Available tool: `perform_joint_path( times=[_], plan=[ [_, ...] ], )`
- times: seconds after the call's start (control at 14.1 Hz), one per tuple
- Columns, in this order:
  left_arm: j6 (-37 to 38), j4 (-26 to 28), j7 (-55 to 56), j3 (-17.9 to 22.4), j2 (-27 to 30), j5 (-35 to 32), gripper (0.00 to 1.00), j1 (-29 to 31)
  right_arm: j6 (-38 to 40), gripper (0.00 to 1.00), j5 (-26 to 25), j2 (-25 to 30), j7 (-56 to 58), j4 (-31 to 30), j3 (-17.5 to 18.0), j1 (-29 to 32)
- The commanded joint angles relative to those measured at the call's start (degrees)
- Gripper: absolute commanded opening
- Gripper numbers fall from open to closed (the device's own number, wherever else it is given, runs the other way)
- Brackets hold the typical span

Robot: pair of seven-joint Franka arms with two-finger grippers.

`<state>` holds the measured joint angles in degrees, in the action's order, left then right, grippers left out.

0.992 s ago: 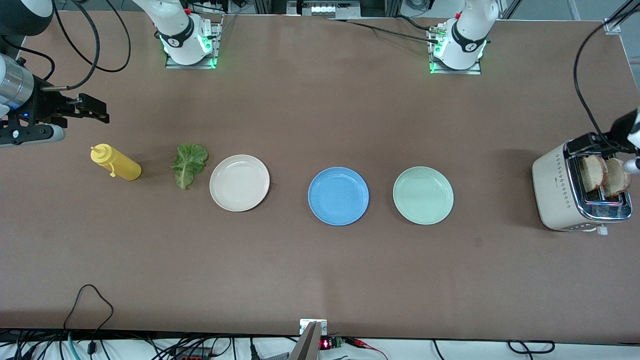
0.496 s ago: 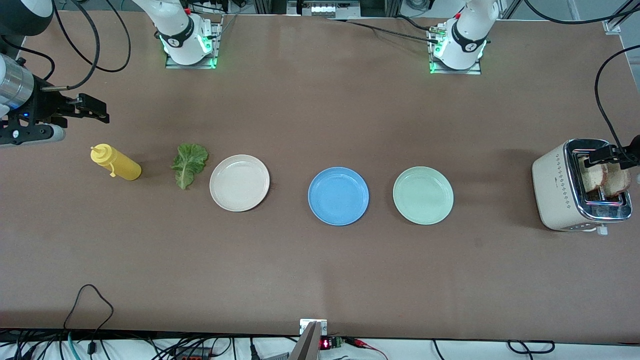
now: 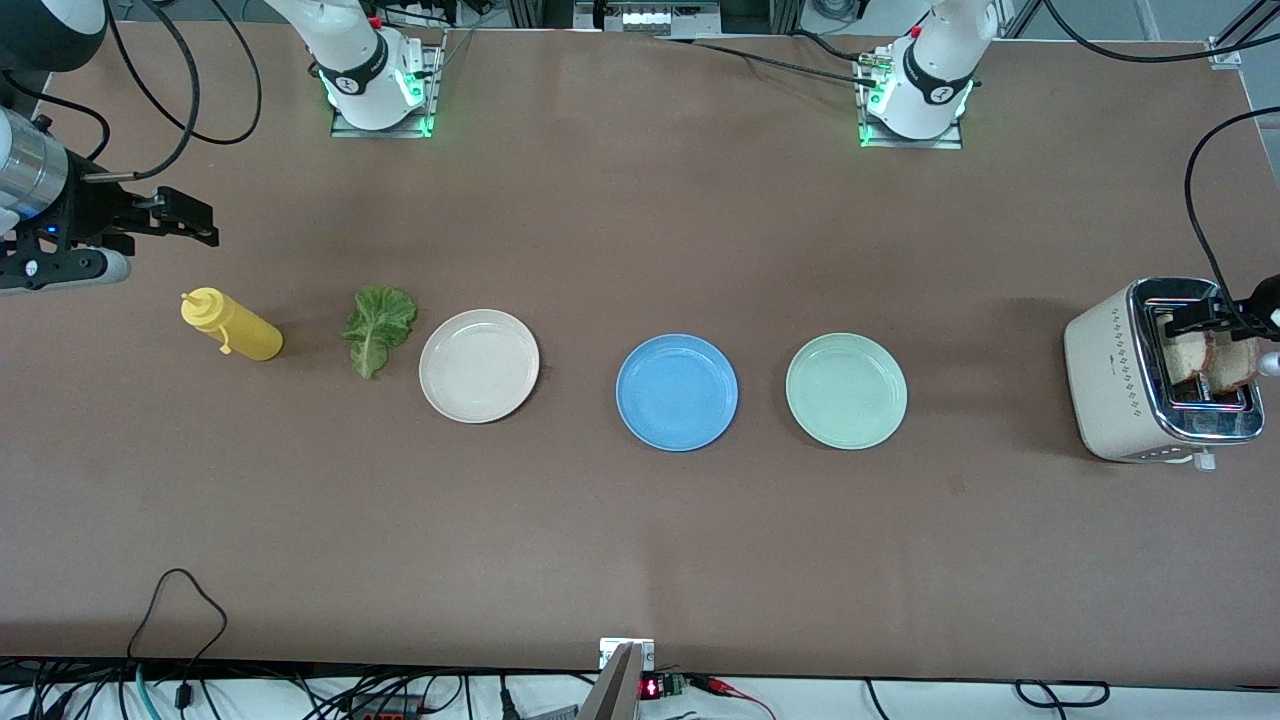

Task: Make sandwich in blue plate with both arms
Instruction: 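Reach the left gripper into the toaster and grasp a bread slice, then lift the bread with the left gripper while the right gripper grasps lettuce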

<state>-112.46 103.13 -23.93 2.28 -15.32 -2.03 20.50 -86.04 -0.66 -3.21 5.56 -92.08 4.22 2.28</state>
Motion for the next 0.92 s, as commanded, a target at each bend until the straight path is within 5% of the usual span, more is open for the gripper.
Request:
perform_joint_path(
  times=[0.0, 0.43, 0.85],
  plan=[
    [0.0, -0.7, -1.0, -0.3, -1.2, -1.0, 0.80, 0.6, 0.4, 1.00, 0.6, 0.7, 0.2, -0.6, 0.3, 0.6],
    [-1.4, -0.9, -0.9, -0.3, -3.1, -1.0, 0.53, 2.0, 0.4, 1.00, 0.7, -0.3, 0.5, -0.5, 0.3, 0.6],
    [-1.2, -1.4, -2.5, -0.3, -4.0, -1.0, 0.01, 2.5, 0.7, 1.00, 0.7, -0.7, 0.9, -0.5, 0.3, 0.6]
  ],
)
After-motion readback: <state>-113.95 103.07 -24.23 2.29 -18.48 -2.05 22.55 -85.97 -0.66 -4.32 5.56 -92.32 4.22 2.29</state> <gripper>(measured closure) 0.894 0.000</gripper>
